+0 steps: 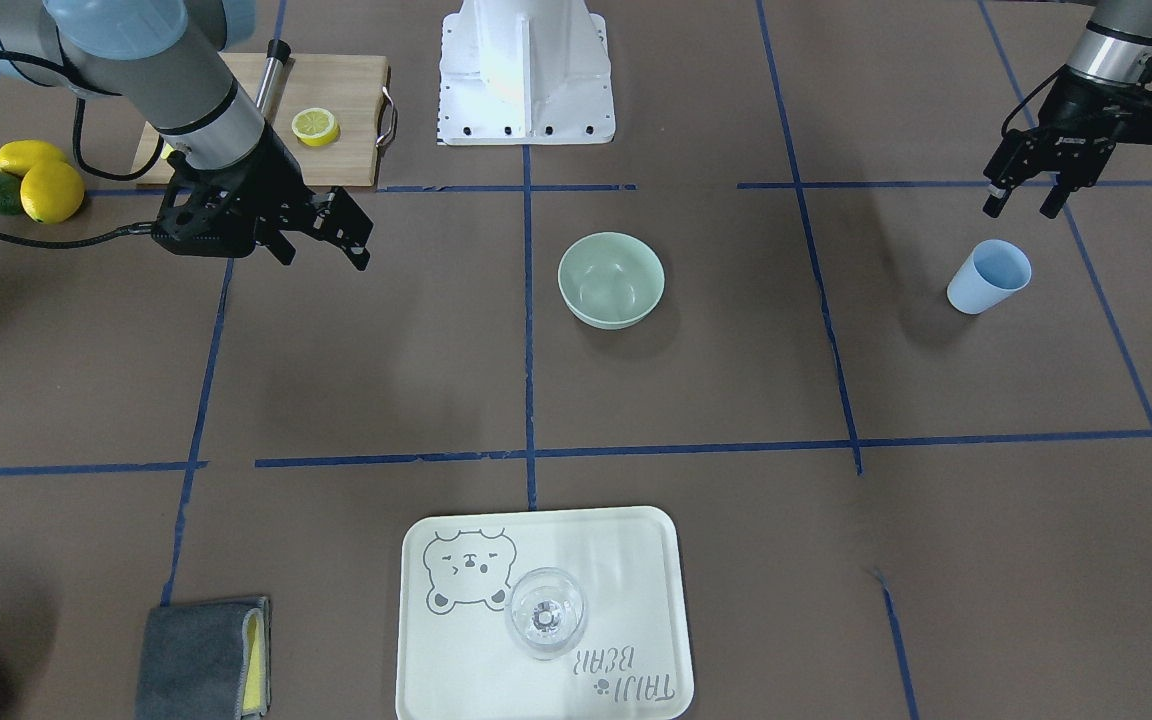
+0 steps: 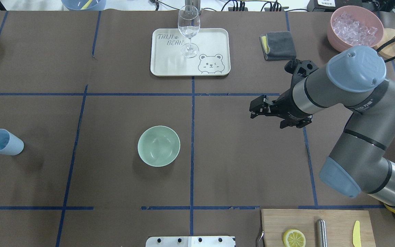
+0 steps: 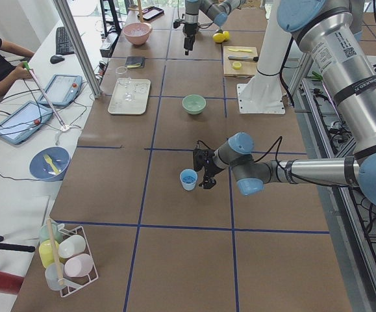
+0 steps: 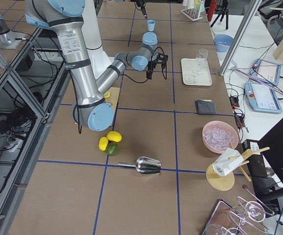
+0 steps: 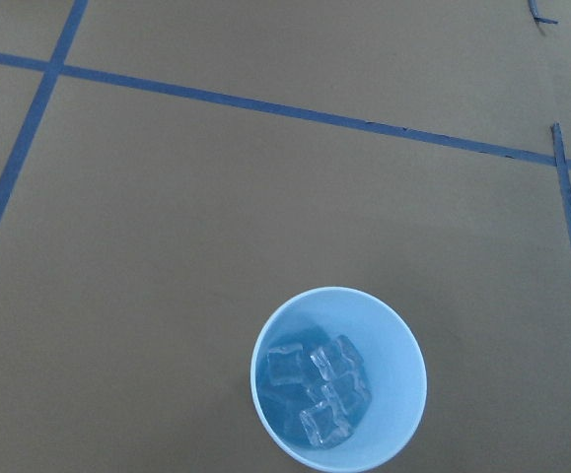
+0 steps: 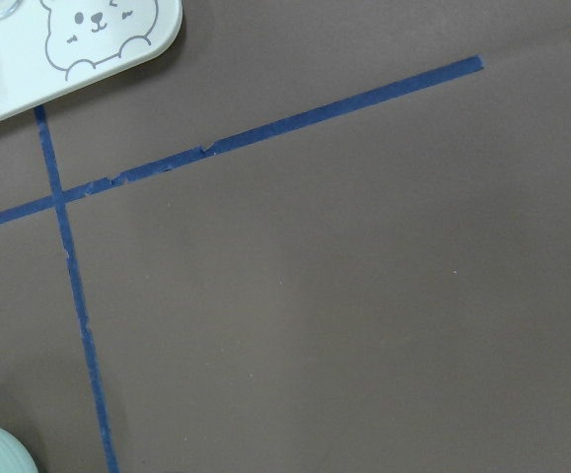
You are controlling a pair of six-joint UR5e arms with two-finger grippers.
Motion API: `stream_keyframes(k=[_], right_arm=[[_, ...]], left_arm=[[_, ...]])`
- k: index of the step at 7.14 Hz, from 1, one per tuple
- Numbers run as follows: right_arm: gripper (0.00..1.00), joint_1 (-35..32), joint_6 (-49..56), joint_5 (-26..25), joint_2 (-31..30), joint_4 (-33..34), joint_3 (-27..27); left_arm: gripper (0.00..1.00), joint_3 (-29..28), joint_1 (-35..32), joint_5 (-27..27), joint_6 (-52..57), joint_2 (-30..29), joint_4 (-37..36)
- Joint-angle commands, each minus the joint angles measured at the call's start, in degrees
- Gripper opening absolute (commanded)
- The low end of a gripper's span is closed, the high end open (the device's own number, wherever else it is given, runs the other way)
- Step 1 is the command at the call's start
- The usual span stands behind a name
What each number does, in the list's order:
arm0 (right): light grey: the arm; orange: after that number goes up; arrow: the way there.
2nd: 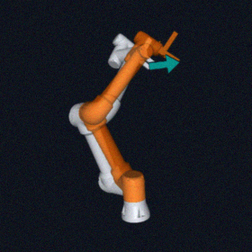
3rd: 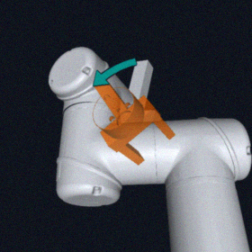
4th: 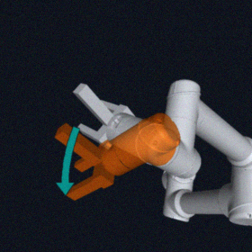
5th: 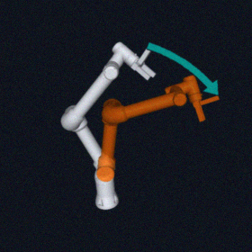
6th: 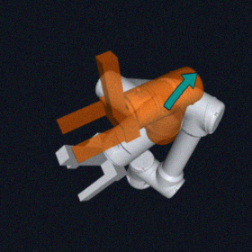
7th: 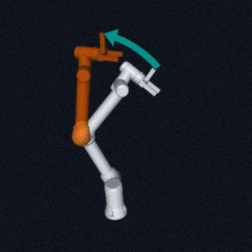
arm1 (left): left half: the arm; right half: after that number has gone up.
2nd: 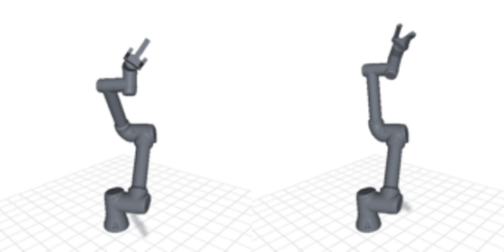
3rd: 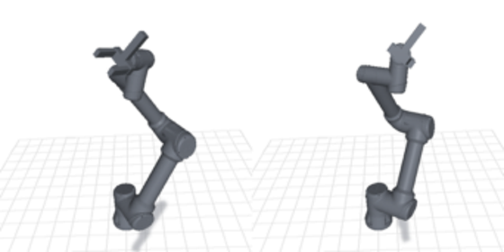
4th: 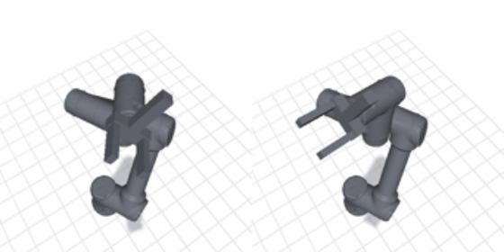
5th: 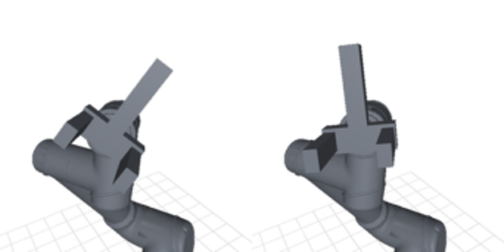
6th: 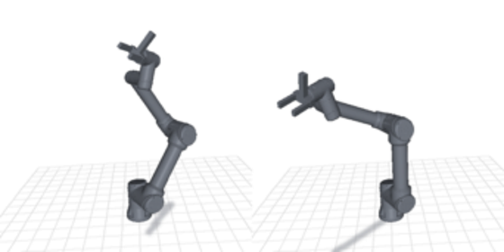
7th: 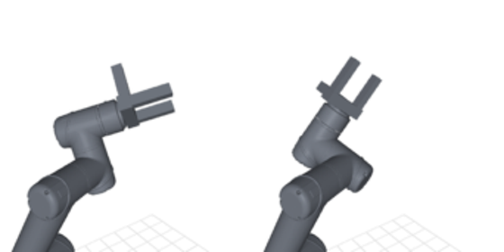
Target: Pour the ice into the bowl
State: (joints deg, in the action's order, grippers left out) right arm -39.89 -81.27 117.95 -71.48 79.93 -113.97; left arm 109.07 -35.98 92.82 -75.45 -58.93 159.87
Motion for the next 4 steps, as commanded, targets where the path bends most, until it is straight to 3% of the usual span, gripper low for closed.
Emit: stream_keyframes(k=[1,4], right_arm=[[1.00,0.0,0.0,0.0,-0.1,0.0,0.1],[1.00,0.1,0.0,-0.2,0.2,-0.2,0.2]], left_arm=[[0.99,0.0,12.9,-15.5,-2.8,0.6,1.0],[1.00,-1.1,20.6,-31.2,-7.1,1.4,-3.9]])
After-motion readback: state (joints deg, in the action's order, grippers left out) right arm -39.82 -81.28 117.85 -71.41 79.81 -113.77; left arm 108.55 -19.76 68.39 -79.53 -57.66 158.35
